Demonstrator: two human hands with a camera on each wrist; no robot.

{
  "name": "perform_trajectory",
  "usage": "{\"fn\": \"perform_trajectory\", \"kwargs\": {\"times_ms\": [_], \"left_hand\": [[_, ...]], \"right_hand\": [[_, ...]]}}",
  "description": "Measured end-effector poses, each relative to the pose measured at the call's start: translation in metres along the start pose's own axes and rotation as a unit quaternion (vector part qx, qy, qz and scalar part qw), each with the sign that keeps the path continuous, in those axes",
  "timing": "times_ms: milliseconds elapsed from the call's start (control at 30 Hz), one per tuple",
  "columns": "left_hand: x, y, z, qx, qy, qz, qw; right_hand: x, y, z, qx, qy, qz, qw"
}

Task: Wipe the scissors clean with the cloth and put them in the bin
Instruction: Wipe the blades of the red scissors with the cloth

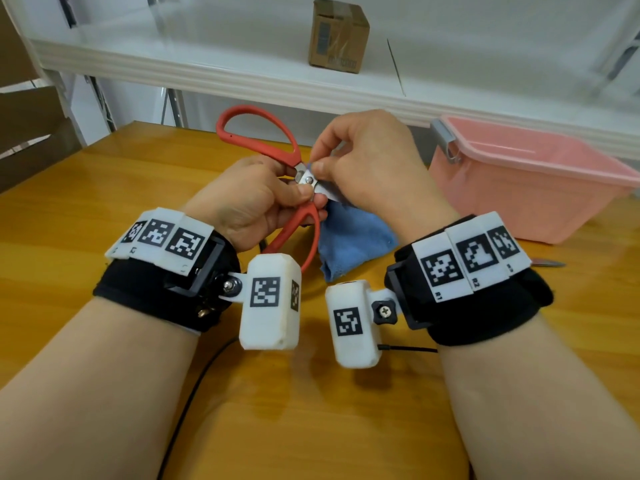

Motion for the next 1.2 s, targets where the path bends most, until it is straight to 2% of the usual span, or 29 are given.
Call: {"fn": "perform_trajectory", "kwargs": {"times_ms": [100,300,467,667,900,1200], "left_hand": [[0.0,0.001,0.002,-0.003,0.005,0.0,1.0],[0.004,0.004,-0.002,0.019,-0.008,0.012,1.0],[0.002,0.004,-0.001,0.044,-0.009,0.015,0.999],[0.001,0.006,0.003,0.055,0.003,0.028,0.998],[0.0,0.006,0.007,0.093,0.023,0.031,0.995],[0.001,0.007,0.007,0.078,0.0,0.047,0.996]], "right_hand": [[0.002,-0.005,-0.003,0.011,-0.02,0.014,1.0],[-0.002,0.0,0.001,-0.028,0.05,-0.011,0.998],[-0.004,0.002,0.008,-0.114,0.005,-0.022,0.993],[-0.002,0.013,0.025,-0.17,0.002,-0.061,0.984],[-0.002,0.01,0.013,-0.166,-0.026,-0.076,0.983],[-0.003,0.009,0.008,-0.151,-0.015,-0.071,0.986]]}}
Point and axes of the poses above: each hand's wrist, its own x-axis away from the middle knuckle, its own z-axis out of the back of the hand, y = z × x, the point moved 3 cm from there along -x, towards the middle knuckle, and after that the axes turned 12 degrees about x, right-handed, at the moved point
